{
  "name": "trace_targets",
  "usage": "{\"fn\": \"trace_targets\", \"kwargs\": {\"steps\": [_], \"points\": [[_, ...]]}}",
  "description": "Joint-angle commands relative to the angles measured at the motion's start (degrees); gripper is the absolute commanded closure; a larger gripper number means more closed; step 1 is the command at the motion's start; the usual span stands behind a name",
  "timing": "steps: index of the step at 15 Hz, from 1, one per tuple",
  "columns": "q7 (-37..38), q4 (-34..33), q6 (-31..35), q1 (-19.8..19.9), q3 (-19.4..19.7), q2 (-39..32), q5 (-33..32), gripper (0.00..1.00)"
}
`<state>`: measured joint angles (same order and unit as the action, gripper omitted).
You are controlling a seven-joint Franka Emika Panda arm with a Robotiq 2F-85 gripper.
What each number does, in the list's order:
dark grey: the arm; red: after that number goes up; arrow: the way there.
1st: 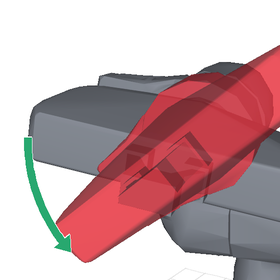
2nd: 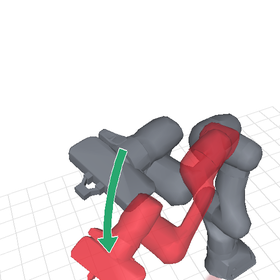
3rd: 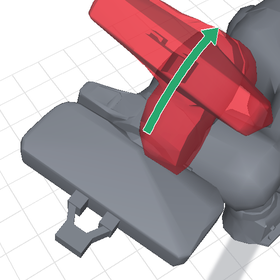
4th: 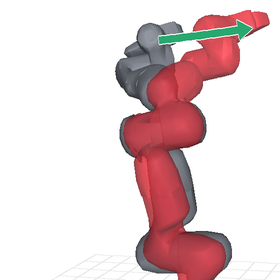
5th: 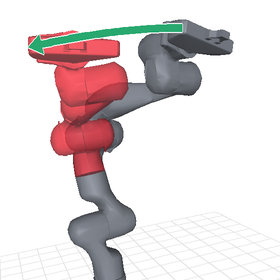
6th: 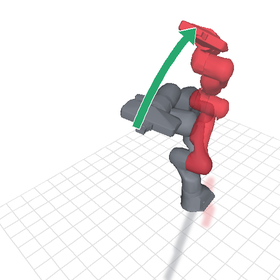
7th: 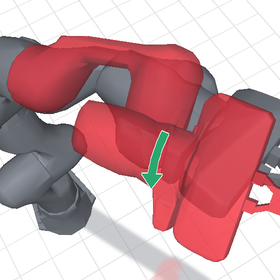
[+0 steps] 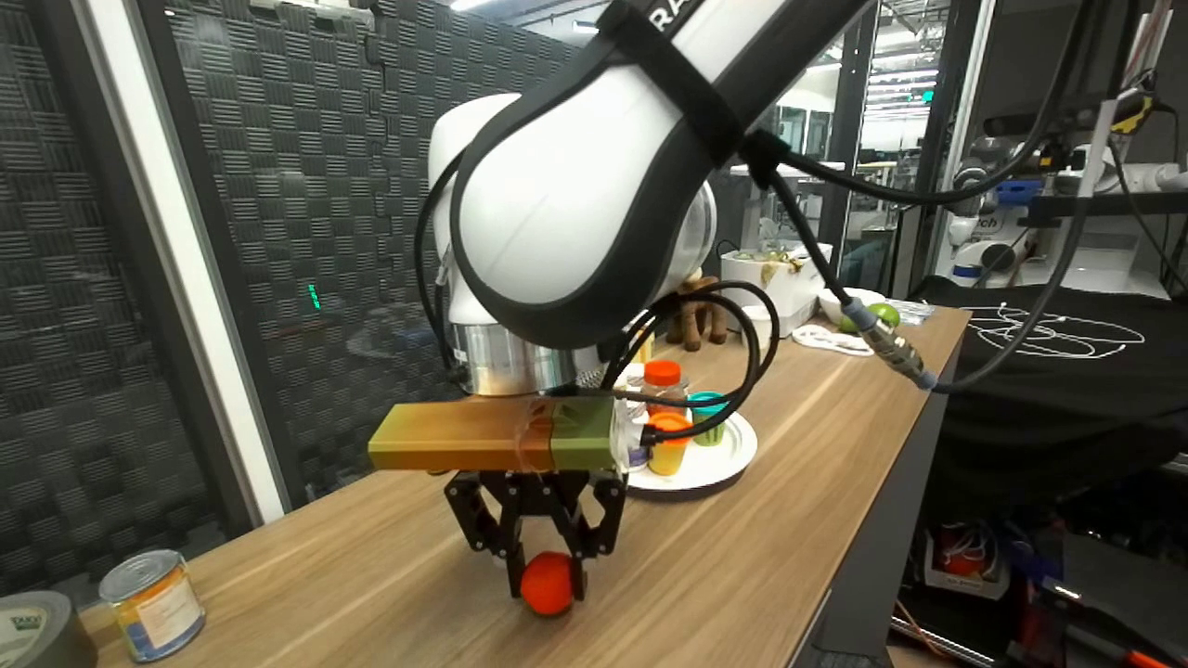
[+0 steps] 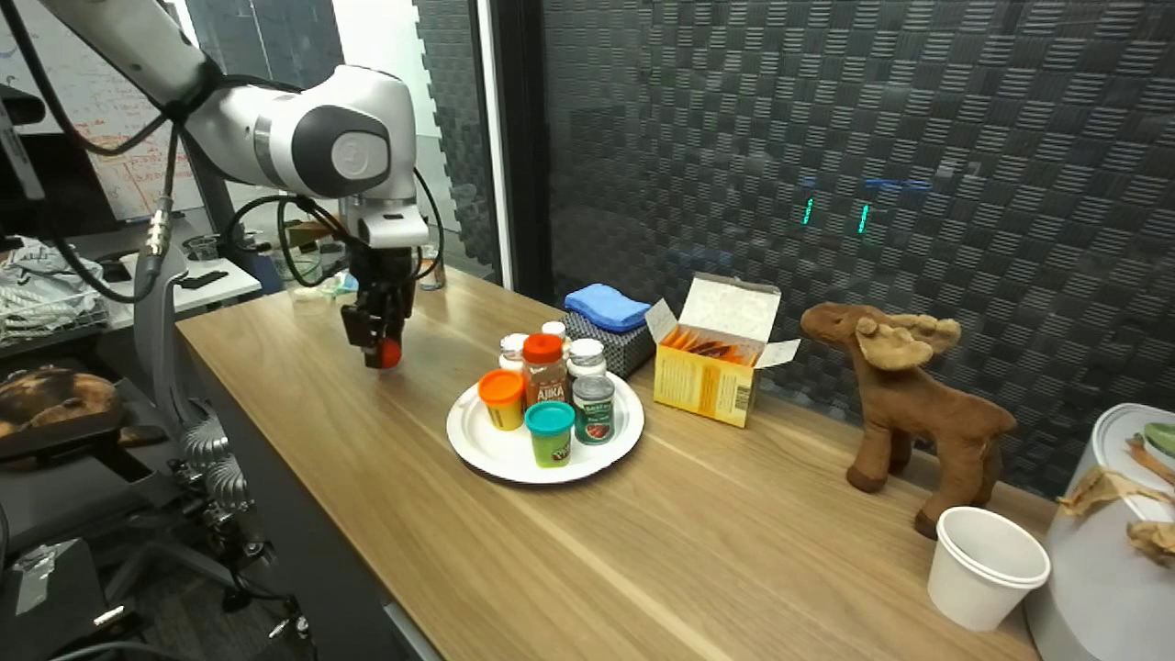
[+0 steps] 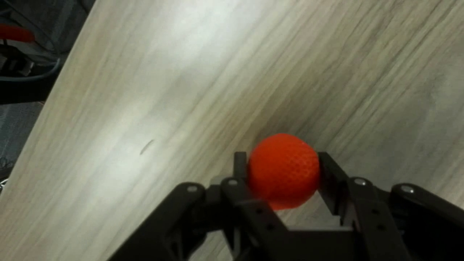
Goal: Pick up all the objects surrounding the white plate and arrange them on the plate
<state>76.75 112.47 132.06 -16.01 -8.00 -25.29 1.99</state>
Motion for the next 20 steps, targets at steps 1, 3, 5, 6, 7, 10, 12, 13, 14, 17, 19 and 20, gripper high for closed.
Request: {"fn": "trace_targets", "kwargs": {"steps": [1, 3, 5, 6, 7, 10, 12, 13, 14, 17, 19, 20], "points": [[1.1, -0.1, -0.9, 0.1, 1.9, 3.4, 1.0, 0.75], [2.8, 1.4, 0.2, 0.2, 3.9, 6.7, -1.0, 0.75], [2.6, 3.2, -0.4, 1.5, 5.3, 10.2, -1.3, 0.75], [2.8, 4.3, 0.2, 2.0, 6.1, 11.9, -1.8, 0.75], [2.7, 5.9, 0.7, 2.9, 6.8, 13.6, -2.1, 0.75], [2.4, 9.8, 1.0, 5.6, 8.5, 17.3, -3.9, 0.75], [2.2, 13.1, 1.3, 7.5, 9.1, 19.8, -5.0, 0.75], [1.8, 14.8, 1.4, 8.4, 9.3, 21.0, -5.4, 0.75], [1.7, 16.1, 1.8, 9.2, 9.4, 21.8, -6.0, 0.75], [0.1, 19.4, 3.6, 11.4, 9.4, 23.5, -5.9, 0.75], [-1.6, 21.4, 6.0, 12.5, 9.2, 24.3, -5.1, 0.75], [-2.1, 22.2, 7.2, 12.8, 9.2, 24.4, -4.8, 0.75]]}}
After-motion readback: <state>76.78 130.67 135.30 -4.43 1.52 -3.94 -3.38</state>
